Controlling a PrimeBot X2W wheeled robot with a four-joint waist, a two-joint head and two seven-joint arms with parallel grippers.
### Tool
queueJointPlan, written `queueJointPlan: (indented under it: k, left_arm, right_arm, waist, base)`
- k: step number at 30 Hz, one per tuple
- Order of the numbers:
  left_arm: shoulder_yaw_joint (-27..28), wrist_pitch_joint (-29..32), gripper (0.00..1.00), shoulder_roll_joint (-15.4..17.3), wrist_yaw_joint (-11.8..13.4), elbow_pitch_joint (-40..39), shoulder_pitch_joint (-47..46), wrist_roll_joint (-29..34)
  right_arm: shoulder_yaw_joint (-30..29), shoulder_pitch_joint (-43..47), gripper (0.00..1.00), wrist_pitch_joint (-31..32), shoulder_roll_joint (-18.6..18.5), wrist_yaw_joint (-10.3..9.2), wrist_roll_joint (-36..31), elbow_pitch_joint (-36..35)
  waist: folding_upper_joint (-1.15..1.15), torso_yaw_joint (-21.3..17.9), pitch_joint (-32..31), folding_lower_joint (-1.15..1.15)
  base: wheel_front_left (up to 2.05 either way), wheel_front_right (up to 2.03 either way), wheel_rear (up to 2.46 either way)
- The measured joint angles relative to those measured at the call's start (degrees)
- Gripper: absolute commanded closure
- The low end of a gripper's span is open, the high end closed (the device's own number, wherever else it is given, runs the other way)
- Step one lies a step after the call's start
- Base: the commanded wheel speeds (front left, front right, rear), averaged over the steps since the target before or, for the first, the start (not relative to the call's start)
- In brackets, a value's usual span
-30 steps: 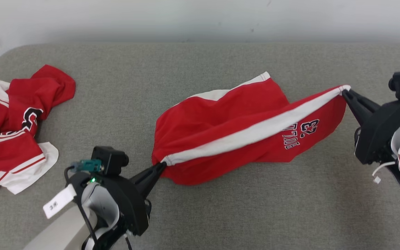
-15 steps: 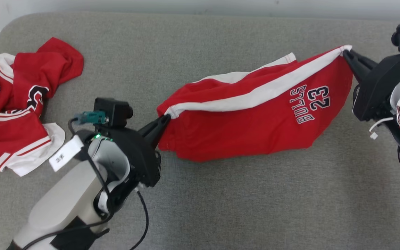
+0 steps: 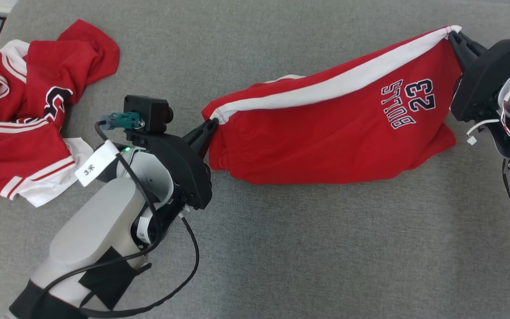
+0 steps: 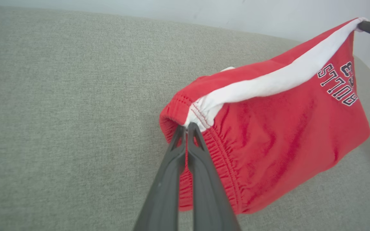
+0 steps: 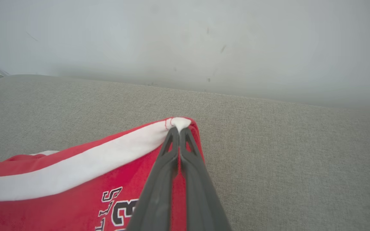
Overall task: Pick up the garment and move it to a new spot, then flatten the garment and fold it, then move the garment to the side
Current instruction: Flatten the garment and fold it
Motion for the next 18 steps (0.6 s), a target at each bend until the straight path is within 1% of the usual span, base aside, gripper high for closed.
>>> queueJointPlan:
  k: [1, 2, 3, 4, 5, 11, 18]
  left_arm:
    - [-0.13, -0.04, 0.81, -0.11, -0.08, 0.37, -0.29, 0.27]
    - [-0.30, -0.34, 0.56, -0.26, -0.09, 0.94, -0.71, 0.80]
    - [-0.32, -0.80, 0.43, -0.51, -0.13, 1.65, -1.22, 1.37]
    - [-0.37, -1.04, 0.15, -0.67, -0.13, 2.04, -1.64, 1.90]
    - [-0.47, -1.48, 0.00, -0.80, -0.12, 2.36, -2.12, 2.34]
    - [-0.30, -3.75, 0.00, -1.53, -0.05, 4.97, -4.30, 3.30]
    - [-0.03, -8.01, 0.00, -2.97, 0.00, 8.27, -5.22, 5.42]
  right_arm:
    - [-0.01, -0.40, 1.00, -0.49, 0.15, -0.12, -0.13, 0.83]
    - [-0.05, -0.60, 0.85, -1.20, 0.37, -0.29, -0.15, 1.46]
    - [-0.04, -0.98, 0.14, -1.83, 0.67, -0.29, -0.16, 2.56]
    - [-0.03, -1.23, 0.00, -2.26, 0.94, -0.29, -0.16, 3.27]
    - [-0.05, -1.43, 0.00, -3.02, 1.26, -0.29, -0.16, 3.65]
    - [-0.33, -3.50, 0.00, -7.48, 1.93, -0.26, -0.31, 5.71]
    - [-0.34, -6.42, 0.00, -14.54, 2.22, 0.85, -0.55, 8.33]
  waist:
    - [0.00, 0.12, 0.24, 0.00]
    - [0.00, 0.23, 0.47, 0.00]
    - [0.00, 0.34, 0.65, 0.00]
    - [0.00, 0.44, 0.78, 0.00]
    - [0.00, 0.50, 0.90, 0.00]
    - [0.00, 0.62, 1.26, -0.01]
    - [0.00, 0.54, 0.77, 0.00]
  base:
    - [0.00, 0.00, 0.00]
    - [0.00, 0.00, 0.00]
    - [0.00, 0.00, 0.00]
    - [0.00, 0.00, 0.00]
    - [0.00, 0.00, 0.00]
    - [0.00, 0.00, 0.00]
    - [0.00, 0.00, 0.00]
